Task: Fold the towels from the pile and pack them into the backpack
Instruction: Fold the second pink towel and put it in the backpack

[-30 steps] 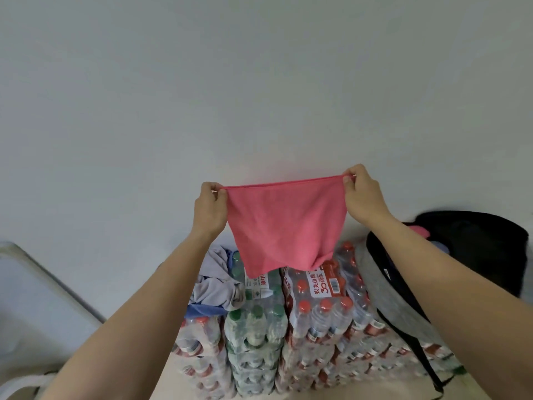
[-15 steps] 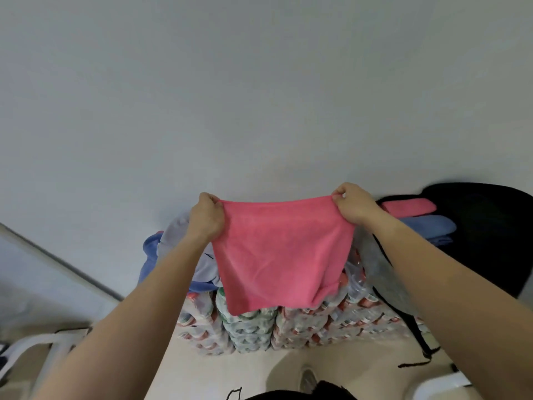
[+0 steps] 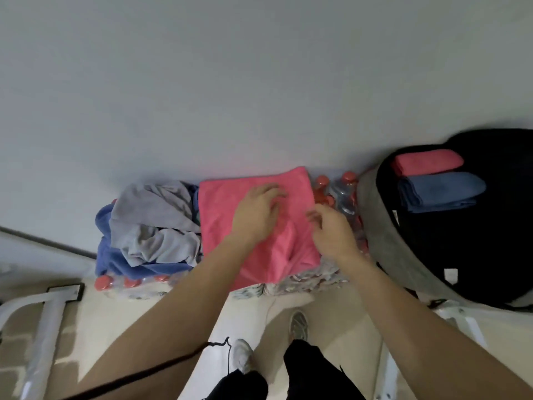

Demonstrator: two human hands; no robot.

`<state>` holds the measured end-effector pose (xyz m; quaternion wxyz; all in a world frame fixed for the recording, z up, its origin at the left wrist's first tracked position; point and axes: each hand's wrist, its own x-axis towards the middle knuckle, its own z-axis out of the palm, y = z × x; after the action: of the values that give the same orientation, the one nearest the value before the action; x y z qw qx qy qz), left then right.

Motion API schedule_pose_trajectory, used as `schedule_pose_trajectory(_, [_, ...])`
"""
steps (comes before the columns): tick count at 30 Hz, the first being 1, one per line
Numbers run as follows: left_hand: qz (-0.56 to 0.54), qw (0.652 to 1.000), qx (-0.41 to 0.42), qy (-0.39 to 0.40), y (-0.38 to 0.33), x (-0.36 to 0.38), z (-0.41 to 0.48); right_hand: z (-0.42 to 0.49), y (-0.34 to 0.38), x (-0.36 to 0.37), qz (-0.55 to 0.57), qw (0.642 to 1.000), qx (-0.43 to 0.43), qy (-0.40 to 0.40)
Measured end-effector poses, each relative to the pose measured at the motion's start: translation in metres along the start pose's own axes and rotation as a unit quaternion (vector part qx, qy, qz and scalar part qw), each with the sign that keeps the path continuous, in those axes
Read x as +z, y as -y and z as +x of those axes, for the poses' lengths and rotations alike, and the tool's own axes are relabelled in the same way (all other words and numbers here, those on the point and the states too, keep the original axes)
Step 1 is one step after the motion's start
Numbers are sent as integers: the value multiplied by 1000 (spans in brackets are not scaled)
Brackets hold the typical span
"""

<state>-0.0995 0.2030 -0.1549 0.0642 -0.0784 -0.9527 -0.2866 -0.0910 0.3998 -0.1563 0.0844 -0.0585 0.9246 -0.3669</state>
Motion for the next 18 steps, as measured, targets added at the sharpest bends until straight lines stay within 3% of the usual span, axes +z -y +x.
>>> schedule_pose_trajectory(2, [1, 994, 58, 87, -11, 19, 14, -22, -8, -2, -44, 997, -44, 40])
schedule_pose_trajectory(7, [91, 966, 91, 223, -16, 43, 23, -41, -19, -5, -93, 988, -90, 81])
schedule_pose_trajectory(18, [118, 954, 77, 264, -14, 45, 25, -70, -34, -14, -59, 997, -52, 21])
